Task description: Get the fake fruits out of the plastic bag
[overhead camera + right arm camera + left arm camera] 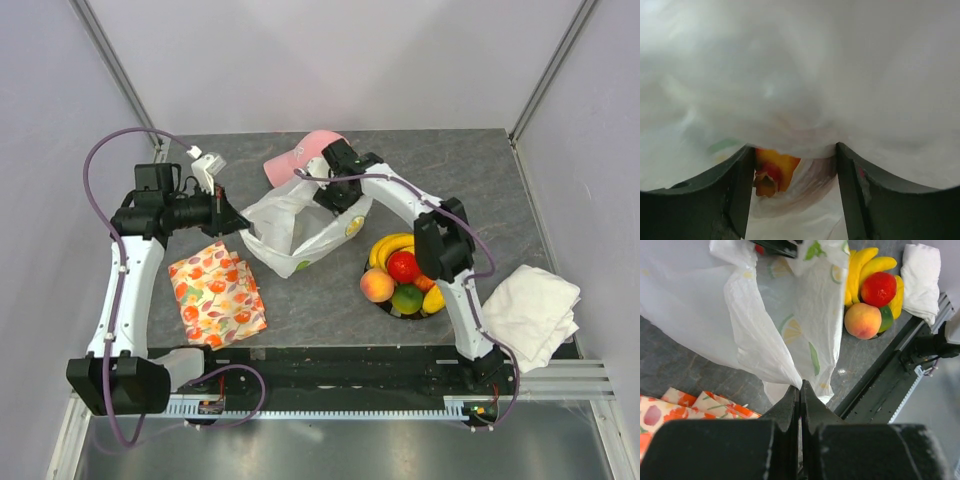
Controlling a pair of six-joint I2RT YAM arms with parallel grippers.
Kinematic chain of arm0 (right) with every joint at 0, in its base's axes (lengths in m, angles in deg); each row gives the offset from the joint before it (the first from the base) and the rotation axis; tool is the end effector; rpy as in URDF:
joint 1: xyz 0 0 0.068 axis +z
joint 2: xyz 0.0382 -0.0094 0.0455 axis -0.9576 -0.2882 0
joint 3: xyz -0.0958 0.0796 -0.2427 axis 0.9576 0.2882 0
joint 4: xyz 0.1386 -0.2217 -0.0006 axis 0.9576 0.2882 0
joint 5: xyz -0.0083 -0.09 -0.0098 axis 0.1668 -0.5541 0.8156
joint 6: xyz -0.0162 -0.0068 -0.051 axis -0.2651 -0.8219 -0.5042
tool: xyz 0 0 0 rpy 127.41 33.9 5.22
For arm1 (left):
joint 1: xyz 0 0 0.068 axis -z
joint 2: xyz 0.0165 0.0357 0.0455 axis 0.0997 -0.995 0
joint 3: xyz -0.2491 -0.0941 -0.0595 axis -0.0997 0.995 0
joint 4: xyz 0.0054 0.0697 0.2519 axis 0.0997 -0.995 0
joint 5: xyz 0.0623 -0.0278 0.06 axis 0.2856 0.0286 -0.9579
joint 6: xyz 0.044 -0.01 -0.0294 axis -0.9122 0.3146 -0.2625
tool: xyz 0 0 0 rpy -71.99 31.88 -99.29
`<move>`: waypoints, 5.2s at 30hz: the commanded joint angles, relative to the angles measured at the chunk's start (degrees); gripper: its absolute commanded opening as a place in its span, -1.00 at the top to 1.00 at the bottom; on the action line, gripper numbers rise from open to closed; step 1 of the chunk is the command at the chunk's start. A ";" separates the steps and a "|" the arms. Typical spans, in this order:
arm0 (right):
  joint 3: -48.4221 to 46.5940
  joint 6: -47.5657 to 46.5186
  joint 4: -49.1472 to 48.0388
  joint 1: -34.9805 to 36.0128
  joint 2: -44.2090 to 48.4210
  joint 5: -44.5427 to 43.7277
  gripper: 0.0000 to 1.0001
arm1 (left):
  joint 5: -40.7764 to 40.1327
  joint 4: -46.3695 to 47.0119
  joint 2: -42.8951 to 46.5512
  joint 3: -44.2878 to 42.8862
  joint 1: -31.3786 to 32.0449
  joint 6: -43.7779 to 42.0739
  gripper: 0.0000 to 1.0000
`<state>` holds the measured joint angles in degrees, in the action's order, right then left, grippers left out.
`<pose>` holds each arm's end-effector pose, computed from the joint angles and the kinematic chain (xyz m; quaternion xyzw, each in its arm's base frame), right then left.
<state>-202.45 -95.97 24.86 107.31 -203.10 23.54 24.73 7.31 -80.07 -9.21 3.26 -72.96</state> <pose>0.4297 0.2861 0.1969 -0.4800 0.8391 -0.0338 0.2538 0.2266 -0.0169 0.3564 0.2010 0.8373 -0.3463 0.3722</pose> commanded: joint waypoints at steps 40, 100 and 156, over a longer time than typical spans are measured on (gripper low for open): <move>25.91 11.01 -14.25 9.88 19.71 18.33 -0.68 | -20.61 2.34 6.84 6.17 10.90 -10.46 0.97; 61.24 -22.57 15.73 -26.68 66.12 28.34 0.02 | -17.79 1.99 -4.41 -4.99 9.05 -7.82 0.97; 25.82 34.13 -16.44 -26.15 42.38 -7.16 -0.96 | -45.47 19.48 -6.60 -11.23 2.72 16.97 -0.99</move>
<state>-178.47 -62.92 9.62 81.00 -163.45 18.91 -16.93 22.67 -85.88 -20.84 6.00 -61.02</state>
